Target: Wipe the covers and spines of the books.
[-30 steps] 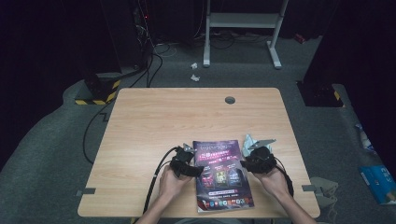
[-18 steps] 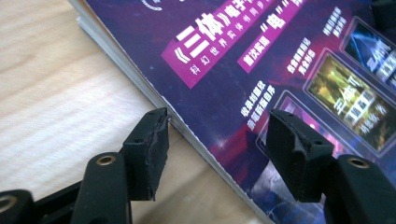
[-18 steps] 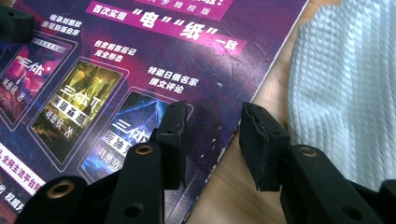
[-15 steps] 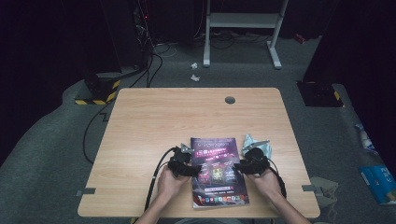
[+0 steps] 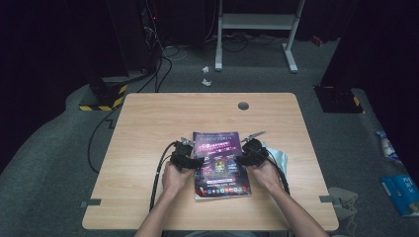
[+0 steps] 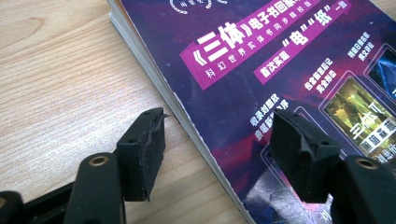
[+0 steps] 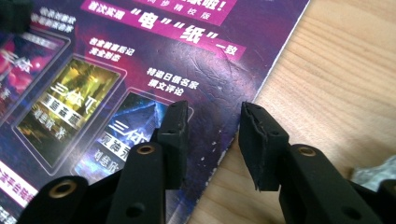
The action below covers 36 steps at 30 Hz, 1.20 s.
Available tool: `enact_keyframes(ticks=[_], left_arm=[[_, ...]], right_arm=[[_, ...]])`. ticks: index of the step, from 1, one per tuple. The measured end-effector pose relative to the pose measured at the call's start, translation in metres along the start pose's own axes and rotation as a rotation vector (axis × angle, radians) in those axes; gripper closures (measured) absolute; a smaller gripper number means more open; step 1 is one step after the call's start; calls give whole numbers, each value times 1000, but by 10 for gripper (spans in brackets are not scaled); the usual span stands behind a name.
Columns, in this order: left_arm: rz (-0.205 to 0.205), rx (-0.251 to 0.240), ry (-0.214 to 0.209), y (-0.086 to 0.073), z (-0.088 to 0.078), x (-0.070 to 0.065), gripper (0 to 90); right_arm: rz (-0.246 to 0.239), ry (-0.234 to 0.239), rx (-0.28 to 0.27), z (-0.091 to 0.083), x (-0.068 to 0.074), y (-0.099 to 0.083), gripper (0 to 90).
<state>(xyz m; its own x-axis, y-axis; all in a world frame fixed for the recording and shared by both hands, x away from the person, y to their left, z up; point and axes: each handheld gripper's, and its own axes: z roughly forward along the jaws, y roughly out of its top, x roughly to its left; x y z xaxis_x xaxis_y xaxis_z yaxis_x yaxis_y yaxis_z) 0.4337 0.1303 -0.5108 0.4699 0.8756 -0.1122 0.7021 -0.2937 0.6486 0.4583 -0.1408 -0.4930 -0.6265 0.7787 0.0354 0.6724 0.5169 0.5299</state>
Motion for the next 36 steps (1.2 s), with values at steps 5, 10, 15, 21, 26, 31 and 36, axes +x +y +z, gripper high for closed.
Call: enact_keyframes(ticks=[5, 10, 15, 21, 26, 31, 36], left_arm=[[-7, -35, 2, -5, 0, -1, 358], [-3, -53, 3, -7, 0, 0, 357], [-3, -54, 3, -7, 0, 0, 357], [-3, -53, 3, -7, 0, 0, 357], [-8, -42, 0, -6, 0, -1, 357], [-15, -23, -2, -3, 0, -1, 358], [-15, -19, -1, 1, 0, -1, 352]], right_arm=[[47, -30, -80, -36, -20, -14, 590], [93, -98, -36, -51, -48, -35, 549], [113, -108, 10, -42, -60, -49, 516], [102, -85, 27, -32, -60, -50, 661], [69, -73, 44, -31, -54, -42, 816], [82, -59, 13, -31, -52, -26, 827], [67, -66, 23, -20, -48, -7, 829]])
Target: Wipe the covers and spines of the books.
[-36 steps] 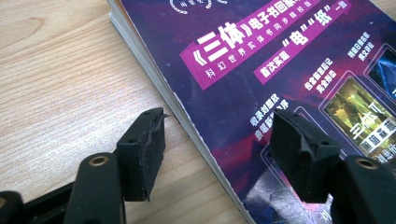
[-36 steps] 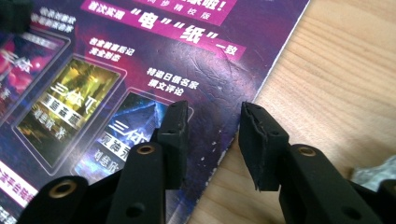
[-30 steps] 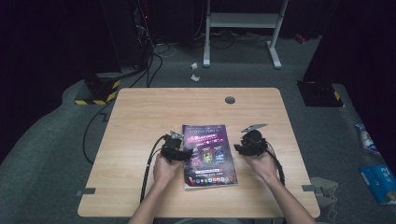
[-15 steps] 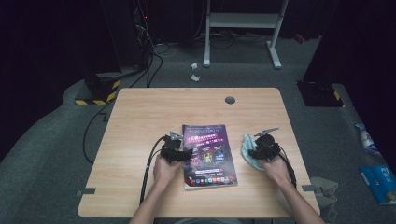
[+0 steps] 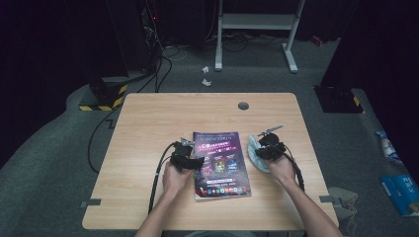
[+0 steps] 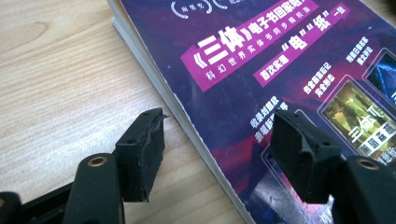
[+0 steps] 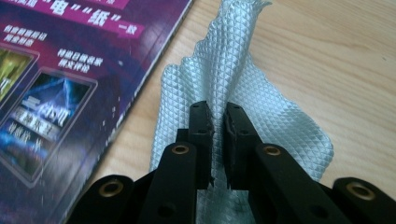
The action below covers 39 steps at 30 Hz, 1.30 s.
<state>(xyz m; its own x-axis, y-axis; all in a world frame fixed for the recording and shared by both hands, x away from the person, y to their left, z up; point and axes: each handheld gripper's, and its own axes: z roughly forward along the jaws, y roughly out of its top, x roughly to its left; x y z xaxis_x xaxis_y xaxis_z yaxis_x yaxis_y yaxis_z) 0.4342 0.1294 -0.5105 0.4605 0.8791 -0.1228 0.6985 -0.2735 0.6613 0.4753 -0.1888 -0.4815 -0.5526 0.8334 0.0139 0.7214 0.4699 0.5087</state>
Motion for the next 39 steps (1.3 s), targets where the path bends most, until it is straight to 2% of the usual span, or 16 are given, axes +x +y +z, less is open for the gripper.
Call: enact_keyframes(ticks=[3, 5, 9, 12, 14, 17, 20, 22, 26, 30, 36, 39], left_arm=[[-6, -17, 4, 3, 3, 2, 358], [-22, -2, -10, 6, 6, 5, 351], [6, 10, -3, 13, 9, 4, 359], [-15, 6, -21, 12, 10, 6, 359], [-3, 8, -8, 12, 10, 5, 362], [5, 16, -12, 11, 10, 3, 376], [18, 26, -14, 10, 8, 0, 381], [22, 24, -18, 10, 8, 1, 379], [31, 24, -12, 10, 8, 0, 378], [34, 18, -14, 9, 8, 0, 376], [32, -1, -15, 6, 8, 0, 377], [32, 6, -16, 5, 7, -2, 383]], right_arm=[[13, -3, 5, 6, 2, 9, 829], [12, -10, -1, 9, 6, 16, 829], [7, -27, 25, 19, 10, 26, 828], [4, -28, 29, 22, 12, 30, 828], [-8, -25, 53, 25, 15, 28, 829], [-24, -8, 67, 24, 19, 26, 830], [-76, -13, 79, 22, 28, 25, 831], [-78, -14, 80, 22, 28, 26, 831], [-45, -16, 76, 27, 22, 33, 831], [-43, -41, 87, 34, 22, 46, 831], [13, -40, 82, 44, 15, 60, 831], [-13, -49, 73, 42, 22, 54, 833]])
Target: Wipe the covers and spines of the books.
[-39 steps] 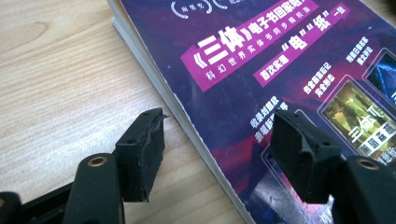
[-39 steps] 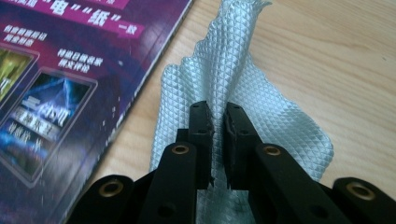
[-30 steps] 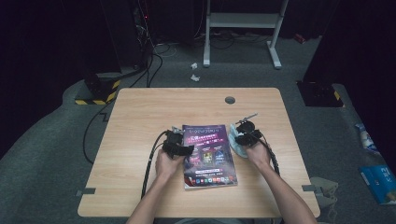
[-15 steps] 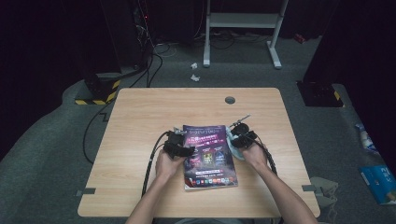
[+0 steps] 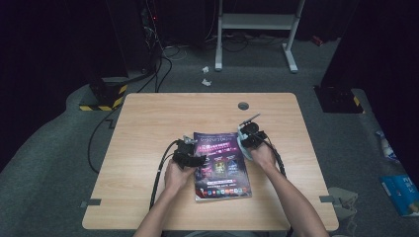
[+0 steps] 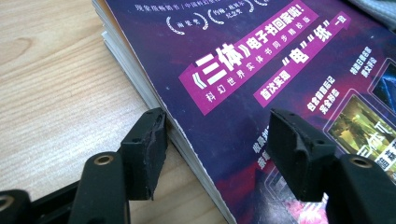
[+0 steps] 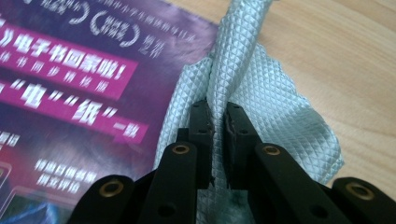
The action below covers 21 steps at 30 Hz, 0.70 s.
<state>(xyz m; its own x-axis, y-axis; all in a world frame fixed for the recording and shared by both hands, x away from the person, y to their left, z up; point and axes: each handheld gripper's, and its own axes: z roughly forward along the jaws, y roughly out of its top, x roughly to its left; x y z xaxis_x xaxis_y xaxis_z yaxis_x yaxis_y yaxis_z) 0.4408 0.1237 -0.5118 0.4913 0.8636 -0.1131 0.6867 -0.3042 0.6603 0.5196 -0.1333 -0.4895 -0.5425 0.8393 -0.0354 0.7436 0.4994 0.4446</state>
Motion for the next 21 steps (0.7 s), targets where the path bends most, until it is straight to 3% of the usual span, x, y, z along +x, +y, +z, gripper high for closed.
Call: enact_keyframes(ticks=[8, 10, 19, 21], left_arm=[[36, 75, -31, -5, -11, -11, 384], [12, 61, -33, -3, -9, -8, 371], [28, 61, -31, -2, -6, -8, 366], [32, 56, -29, -2, -6, -9, 366]], right_arm=[[-55, 28, -6, -15, 9, -29, 833], [-51, 38, 0, -16, 8, -31, 832], [-4, 7, 2, -3, -2, -6, 831], [24, 5, 0, 0, -5, 0, 831]])
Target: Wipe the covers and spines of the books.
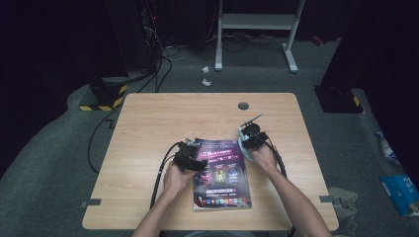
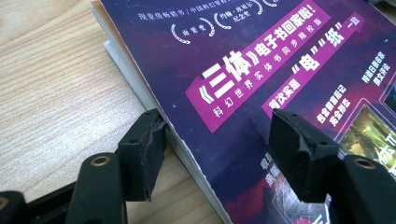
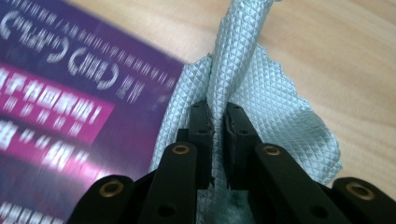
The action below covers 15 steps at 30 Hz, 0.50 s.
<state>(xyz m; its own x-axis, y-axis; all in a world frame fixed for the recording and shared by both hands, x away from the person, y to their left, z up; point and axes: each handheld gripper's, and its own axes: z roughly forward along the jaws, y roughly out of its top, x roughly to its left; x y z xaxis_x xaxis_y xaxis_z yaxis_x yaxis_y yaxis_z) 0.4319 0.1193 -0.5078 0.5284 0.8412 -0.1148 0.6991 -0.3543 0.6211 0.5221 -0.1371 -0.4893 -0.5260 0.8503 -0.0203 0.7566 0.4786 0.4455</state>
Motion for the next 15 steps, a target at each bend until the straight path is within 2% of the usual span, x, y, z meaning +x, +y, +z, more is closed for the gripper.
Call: enact_keyframes(ticks=[4, 8, 11, 14, 15], left_arm=[[3, -10, 3, -1, 0, 0, 364], [5, -14, 8, -1, 1, -1, 361], [4, -17, 11, -2, 1, -1, 361], [4, -22, 18, -3, 0, -1, 361], [5, -23, 18, -3, 0, -1, 361]], right_arm=[[39, 2, -10, 5, -4, 9, 831], [52, 8, -9, 8, -5, 13, 831], [38, 16, -11, 7, -5, 11, 832], [-19, 23, 2, 1, -1, 1, 833], [-21, 33, 4, -1, 0, -2, 833]])
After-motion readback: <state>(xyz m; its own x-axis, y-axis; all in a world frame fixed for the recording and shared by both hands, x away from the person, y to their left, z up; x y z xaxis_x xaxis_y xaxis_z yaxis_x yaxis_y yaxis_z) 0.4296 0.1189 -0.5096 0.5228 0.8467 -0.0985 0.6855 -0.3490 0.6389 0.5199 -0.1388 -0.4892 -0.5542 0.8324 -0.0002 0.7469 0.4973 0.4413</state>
